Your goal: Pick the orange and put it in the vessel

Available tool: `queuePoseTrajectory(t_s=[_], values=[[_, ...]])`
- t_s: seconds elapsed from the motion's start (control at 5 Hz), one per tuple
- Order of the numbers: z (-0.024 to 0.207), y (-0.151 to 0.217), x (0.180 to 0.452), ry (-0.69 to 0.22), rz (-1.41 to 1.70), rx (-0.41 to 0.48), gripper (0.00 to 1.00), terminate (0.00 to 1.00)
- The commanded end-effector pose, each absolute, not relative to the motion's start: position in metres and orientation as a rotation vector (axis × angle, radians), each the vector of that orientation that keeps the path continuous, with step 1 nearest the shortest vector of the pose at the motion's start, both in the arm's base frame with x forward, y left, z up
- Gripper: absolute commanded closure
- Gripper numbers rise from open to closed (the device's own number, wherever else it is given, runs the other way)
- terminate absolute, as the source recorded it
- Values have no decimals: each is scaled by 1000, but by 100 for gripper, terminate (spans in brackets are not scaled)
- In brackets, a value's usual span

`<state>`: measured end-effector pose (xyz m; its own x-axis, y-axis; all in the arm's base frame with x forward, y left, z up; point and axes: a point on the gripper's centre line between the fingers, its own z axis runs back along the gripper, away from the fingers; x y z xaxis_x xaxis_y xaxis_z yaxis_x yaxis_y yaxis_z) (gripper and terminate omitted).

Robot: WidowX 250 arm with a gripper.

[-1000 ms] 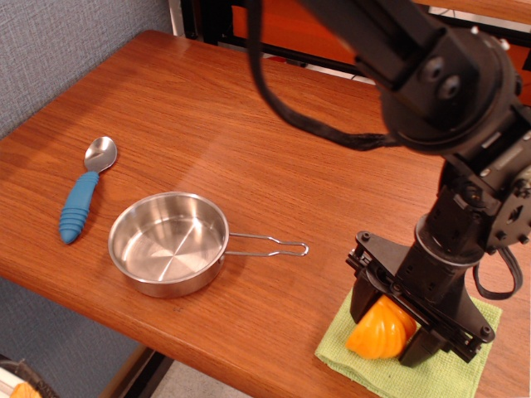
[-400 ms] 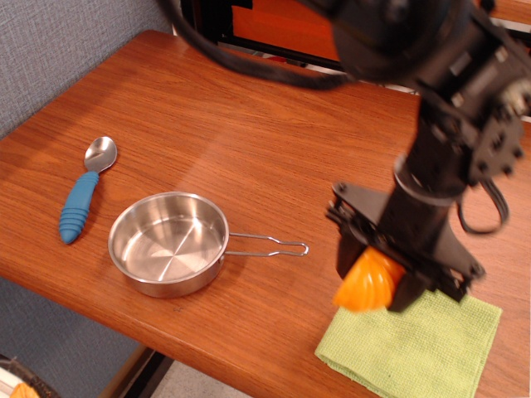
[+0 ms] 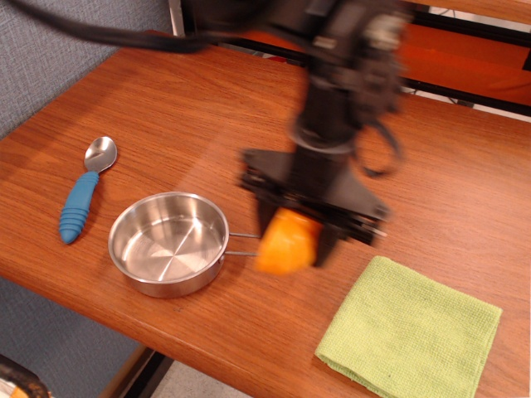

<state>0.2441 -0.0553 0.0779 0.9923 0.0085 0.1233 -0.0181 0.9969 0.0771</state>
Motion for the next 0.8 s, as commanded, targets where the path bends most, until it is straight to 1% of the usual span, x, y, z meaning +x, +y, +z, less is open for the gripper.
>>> queuePoseTrajectory(t_s=[0.0, 0.2, 0.4, 0.6], values=[[78, 4, 232, -123, 218, 103, 100, 0], [66, 22, 240, -107, 242, 107, 100, 0], [58, 44, 242, -85, 285, 110, 100, 0], [47, 51, 242, -57, 293, 126, 100, 0]])
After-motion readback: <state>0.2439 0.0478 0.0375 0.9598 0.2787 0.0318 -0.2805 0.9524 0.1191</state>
